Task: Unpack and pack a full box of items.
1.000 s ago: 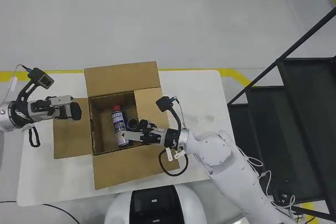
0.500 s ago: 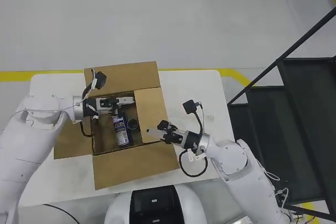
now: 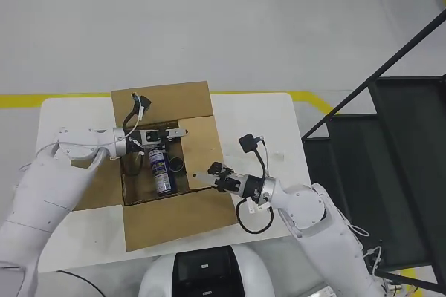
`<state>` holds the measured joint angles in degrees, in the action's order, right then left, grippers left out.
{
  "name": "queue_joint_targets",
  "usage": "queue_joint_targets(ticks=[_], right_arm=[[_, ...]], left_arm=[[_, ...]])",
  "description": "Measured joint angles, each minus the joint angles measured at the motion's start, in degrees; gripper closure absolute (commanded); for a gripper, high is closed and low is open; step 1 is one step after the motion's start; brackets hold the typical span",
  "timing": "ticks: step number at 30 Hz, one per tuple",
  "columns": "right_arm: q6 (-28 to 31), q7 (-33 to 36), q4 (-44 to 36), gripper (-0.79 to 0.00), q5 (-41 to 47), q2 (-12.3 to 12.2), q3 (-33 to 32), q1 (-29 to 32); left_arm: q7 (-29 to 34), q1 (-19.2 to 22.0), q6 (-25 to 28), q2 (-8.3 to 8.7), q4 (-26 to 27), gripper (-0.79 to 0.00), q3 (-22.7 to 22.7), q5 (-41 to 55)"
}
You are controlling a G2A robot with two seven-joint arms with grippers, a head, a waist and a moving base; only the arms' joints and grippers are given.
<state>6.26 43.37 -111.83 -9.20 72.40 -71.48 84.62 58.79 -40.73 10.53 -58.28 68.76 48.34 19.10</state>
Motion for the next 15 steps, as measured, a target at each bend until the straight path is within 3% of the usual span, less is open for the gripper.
queue_joint_targets(ticks=[9, 15], right_arm=[[0.02, -0.88, -0.09, -0.785, -0.27, -0.02, 0.45, 0.26], [-0.43, -1.44, -0.78, -0.785, -1.42, -0.33, 0.95, 0.78]], left_arm=[[-2.74, -0.91, -2.67, -0.32, 2.9, -0.785, -1.04, -3.82], [-5.13, 0.64, -4.04, -2.61, -1.07, -0.785, -5.14, -4.63]])
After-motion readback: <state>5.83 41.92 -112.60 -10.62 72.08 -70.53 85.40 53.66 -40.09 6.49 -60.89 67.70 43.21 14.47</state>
